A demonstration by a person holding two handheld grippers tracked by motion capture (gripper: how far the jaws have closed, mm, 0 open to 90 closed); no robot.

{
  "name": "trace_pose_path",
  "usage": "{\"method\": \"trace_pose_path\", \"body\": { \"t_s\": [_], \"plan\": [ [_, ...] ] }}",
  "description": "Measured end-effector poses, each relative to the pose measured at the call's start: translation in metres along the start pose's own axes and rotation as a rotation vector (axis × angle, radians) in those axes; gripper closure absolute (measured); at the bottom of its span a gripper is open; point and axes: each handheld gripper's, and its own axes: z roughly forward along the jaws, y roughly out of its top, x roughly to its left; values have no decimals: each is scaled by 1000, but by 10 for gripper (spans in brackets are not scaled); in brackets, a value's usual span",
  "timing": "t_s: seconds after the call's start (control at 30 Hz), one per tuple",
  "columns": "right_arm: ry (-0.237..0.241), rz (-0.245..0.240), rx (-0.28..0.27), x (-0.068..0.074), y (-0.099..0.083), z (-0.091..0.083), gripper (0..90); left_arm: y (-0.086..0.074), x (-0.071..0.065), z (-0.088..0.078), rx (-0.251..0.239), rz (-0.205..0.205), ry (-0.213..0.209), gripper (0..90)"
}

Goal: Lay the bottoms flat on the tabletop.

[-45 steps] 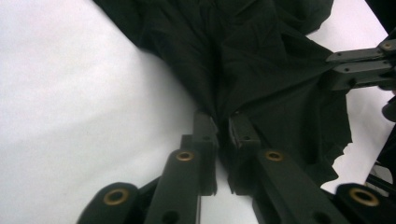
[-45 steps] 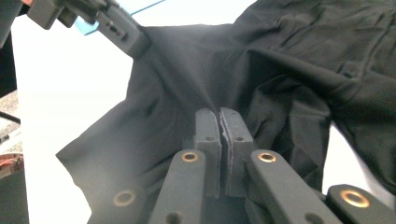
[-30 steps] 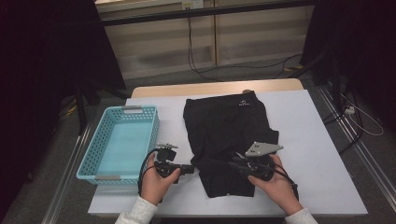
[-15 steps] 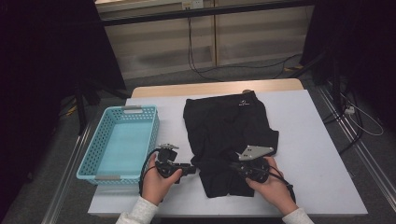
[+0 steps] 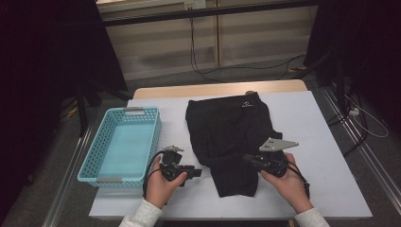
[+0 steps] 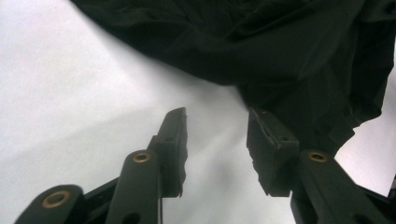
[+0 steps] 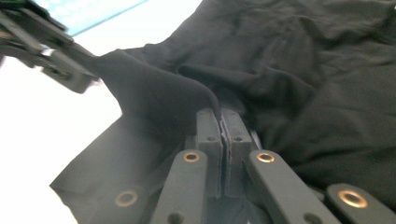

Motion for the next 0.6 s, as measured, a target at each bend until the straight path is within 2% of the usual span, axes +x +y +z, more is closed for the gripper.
{"method": "trace_pose_path", "body": {
  "t_s": [0.07,0.13,0.23,0.27,0.33,0.4,0.6],
  "plan": [
    [-34,11,19,-8,-4,0,884,0,-1,1,-8,10,-4,545],
    [-57,42,47,-16,-11,0,885,1,-4,4,-15,21,-3,514],
    [-109,18,125,-24,-21,4,884,2,-7,10,-27,36,-9,472],
    [-109,31,154,-26,-24,5,884,2,-8,13,-31,43,-7,462],
    [-106,56,146,-28,-26,4,883,3,-11,19,-37,56,-6,432],
    [-102,61,146,-28,-27,4,884,4,-13,25,-49,78,2,400],
    [-90,52,136,-25,-29,4,878,10,-16,41,-117,130,50,375]
  ]
}}
